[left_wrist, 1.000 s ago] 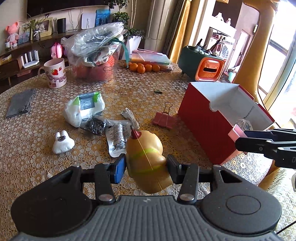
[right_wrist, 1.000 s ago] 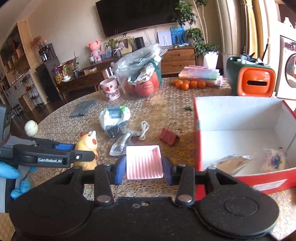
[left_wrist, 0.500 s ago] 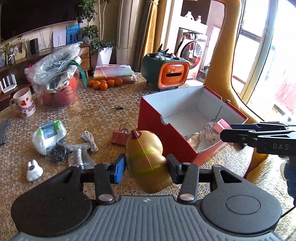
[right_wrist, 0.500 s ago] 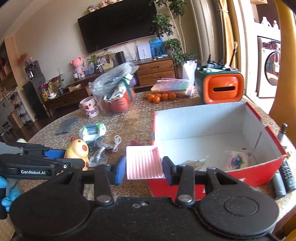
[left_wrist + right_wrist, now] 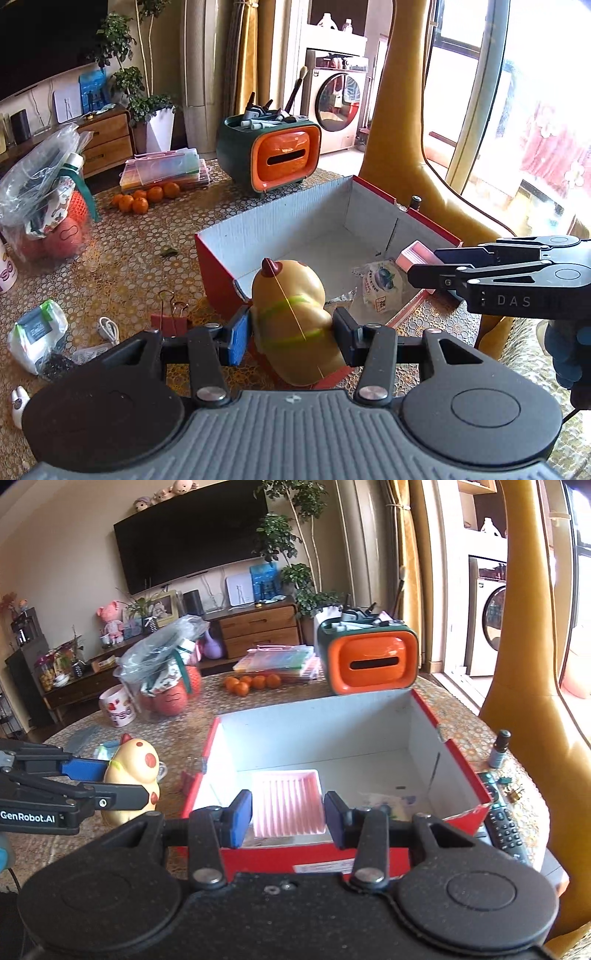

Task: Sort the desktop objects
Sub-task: 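Carry the duck with the left gripper while the right gripper carries the pink tray into the shoebox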

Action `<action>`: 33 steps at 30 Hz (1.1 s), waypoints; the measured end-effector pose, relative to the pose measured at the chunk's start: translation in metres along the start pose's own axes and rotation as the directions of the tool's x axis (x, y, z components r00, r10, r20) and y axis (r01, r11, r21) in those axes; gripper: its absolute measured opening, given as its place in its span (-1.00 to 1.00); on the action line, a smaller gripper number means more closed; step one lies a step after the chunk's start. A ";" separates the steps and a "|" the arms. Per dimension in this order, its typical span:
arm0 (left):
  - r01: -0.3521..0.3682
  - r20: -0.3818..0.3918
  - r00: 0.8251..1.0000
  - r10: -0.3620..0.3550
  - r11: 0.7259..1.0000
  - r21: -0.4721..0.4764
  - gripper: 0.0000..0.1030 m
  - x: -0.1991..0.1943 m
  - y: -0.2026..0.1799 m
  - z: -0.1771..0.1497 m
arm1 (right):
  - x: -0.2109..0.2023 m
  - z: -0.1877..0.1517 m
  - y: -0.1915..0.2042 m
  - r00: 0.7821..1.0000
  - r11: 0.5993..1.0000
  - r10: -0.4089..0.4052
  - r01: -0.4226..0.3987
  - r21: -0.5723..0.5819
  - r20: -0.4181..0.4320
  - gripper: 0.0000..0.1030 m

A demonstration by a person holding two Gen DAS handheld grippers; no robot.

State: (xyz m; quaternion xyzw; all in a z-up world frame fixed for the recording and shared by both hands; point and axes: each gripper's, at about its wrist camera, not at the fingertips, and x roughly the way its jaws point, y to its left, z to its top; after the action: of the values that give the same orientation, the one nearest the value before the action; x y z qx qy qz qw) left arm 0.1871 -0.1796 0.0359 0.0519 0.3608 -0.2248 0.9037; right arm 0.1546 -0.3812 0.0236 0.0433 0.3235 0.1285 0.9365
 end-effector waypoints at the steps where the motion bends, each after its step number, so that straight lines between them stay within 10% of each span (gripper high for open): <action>1: 0.001 -0.005 1.000 -0.001 1.000 0.004 -0.09 0.005 -0.002 0.003 | 0.003 0.000 -0.004 1.000 1.000 -0.007 0.007 0.002 -0.003 -0.18; 33: -0.045 -0.217 0.972 0.089 0.978 0.201 -0.09 0.165 -0.021 0.045 | 0.130 0.034 -0.048 0.972 0.998 -0.065 0.068 0.002 -0.225 -0.19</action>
State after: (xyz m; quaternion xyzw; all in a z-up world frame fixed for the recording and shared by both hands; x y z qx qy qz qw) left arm 0.3111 -0.2706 -0.0409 0.1775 0.4348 -0.2211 0.8548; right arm 0.2841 -0.3920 -0.0348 0.0221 0.4292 0.0996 0.8974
